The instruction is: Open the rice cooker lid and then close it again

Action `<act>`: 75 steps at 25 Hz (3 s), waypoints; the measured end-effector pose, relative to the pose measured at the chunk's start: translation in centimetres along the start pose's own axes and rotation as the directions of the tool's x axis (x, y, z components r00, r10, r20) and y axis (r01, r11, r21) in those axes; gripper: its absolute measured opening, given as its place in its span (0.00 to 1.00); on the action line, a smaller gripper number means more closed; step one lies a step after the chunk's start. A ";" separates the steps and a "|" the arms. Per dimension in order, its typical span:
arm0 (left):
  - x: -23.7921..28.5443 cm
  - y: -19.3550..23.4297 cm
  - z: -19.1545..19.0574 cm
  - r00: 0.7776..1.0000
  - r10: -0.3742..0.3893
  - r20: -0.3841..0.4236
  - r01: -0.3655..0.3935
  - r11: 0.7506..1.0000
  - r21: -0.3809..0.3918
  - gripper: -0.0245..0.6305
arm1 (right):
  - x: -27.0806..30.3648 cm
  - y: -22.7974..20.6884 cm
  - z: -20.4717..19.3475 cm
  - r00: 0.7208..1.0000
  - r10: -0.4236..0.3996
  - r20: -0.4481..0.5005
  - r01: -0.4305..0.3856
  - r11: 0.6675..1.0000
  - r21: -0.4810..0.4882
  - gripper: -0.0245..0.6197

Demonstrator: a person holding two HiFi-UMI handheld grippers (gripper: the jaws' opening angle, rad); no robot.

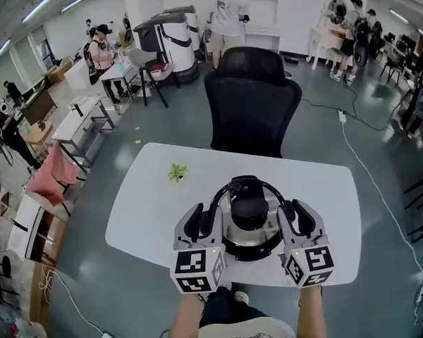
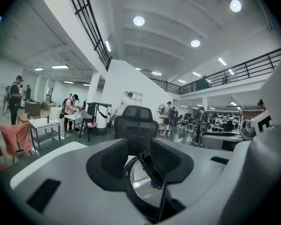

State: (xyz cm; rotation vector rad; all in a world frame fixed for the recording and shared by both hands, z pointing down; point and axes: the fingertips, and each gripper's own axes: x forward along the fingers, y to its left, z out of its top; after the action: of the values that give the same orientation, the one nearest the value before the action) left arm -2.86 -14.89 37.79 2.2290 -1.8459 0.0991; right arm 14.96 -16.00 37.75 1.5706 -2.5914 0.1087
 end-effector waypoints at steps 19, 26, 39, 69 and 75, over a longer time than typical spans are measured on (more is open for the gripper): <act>6.3 -3.5 -5.3 0.899 -0.357 -0.255 0.268 0.907 -0.326 0.26 | 6.5 0.7 -4.1 0.936 0.305 -0.177 -0.216 0.893 0.396 0.27; 7.4 -3.9 -6.0 0.858 -0.433 -0.277 0.286 0.849 -0.444 0.29 | 7.8 1.4 -5.4 0.885 0.399 -0.239 -0.224 0.816 0.532 0.28; 9.1 -4.4 -7.0 0.821 -0.489 -0.294 0.264 0.782 -0.564 0.32 | 9.5 2.0 -7.0 0.817 0.499 -0.288 -0.194 0.709 0.677 0.35; 9.9 -3.9 -7.9 0.800 -0.525 -0.289 0.193 0.682 -0.705 0.28 | 10.8 1.5 -7.4 0.828 0.480 -0.290 -0.070 0.602 0.795 0.30; 10.2 -3.7 -7.6 0.784 -0.542 -0.302 0.213 0.693 -0.689 0.28 | 10.4 1.1 -7.7 0.850 0.432 -0.301 -0.017 0.594 0.804 0.29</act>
State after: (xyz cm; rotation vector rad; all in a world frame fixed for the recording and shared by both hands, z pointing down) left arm 3.57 -22.26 46.69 1.8245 -0.9043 -0.0316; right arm 9.63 -23.70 46.76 1.0768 -2.3902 1.6402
